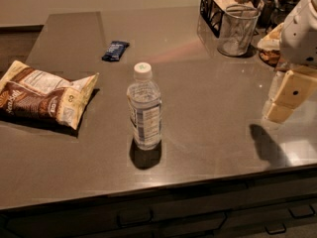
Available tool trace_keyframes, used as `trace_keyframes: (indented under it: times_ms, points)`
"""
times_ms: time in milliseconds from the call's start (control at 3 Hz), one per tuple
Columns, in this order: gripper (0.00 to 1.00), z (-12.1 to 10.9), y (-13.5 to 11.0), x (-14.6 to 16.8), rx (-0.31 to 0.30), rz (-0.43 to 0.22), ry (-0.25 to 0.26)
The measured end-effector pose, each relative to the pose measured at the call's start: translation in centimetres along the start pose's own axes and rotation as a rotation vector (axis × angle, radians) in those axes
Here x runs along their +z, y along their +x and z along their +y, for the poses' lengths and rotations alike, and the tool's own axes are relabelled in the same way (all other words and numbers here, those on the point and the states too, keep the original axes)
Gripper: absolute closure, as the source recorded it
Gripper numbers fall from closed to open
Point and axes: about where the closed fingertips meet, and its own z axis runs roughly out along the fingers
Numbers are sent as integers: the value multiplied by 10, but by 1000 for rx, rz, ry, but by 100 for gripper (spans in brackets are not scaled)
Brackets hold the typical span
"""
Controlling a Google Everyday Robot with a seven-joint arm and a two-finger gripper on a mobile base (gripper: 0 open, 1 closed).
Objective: Knock blue plastic bottle over
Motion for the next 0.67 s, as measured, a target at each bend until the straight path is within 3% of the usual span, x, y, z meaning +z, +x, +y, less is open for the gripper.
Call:
trace_keyframes:
  times_ms: [667]
  points:
    - [0, 9, -63, 6, -52, -267, -47]
